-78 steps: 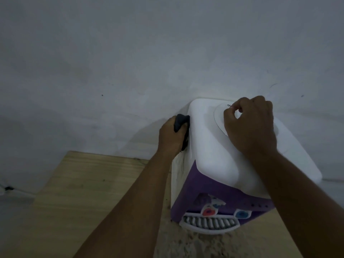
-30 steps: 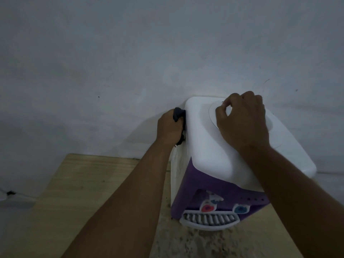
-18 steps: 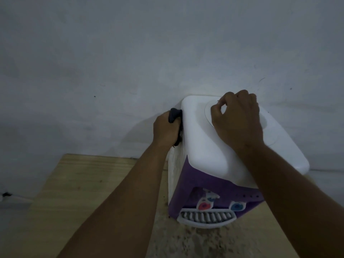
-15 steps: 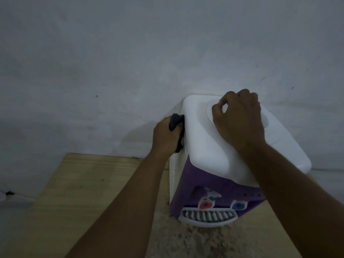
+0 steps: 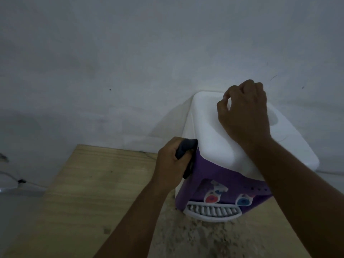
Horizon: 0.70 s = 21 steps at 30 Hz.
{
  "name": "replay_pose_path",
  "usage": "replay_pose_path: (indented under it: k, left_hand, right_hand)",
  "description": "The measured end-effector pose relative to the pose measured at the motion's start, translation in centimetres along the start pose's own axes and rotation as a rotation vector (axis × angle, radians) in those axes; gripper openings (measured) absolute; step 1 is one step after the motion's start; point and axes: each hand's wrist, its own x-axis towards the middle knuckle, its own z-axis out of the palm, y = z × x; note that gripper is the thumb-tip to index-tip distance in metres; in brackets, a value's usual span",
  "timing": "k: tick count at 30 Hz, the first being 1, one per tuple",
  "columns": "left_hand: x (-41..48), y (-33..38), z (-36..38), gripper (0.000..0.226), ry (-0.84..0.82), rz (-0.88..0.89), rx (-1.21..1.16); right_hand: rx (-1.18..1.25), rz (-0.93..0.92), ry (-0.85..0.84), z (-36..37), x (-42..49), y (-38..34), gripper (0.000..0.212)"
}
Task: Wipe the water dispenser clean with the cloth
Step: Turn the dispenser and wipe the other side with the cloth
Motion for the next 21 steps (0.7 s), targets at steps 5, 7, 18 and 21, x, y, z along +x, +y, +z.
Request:
replay_pose_path:
  k: [5,7,18,21]
  left_hand:
    - [0.0,1.4,0.5,0.018,0.081,0.032,0.069]
    - [0.4,2.1,0.9,0.026,0.123,0.028,0.092]
    - [6.2,4.1,1.2,0.019,0.092,0.083,0.248]
    - [4.9,4.2,0.7,0.017,0.047,0.181,0.246]
  right_hand:
    - [0.008,-0.028,0.014,0.1,-0.1,0.0,0.023]
    - [0.010,-0.014,0.011,0.2,-0.1,0.1,0.023]
    - [0.013,-0.008,-0.015,0.3,0.0,0.2,0.026]
    - [0.008,-0.007,-0.024,0.4,0.0,0.2,0.025]
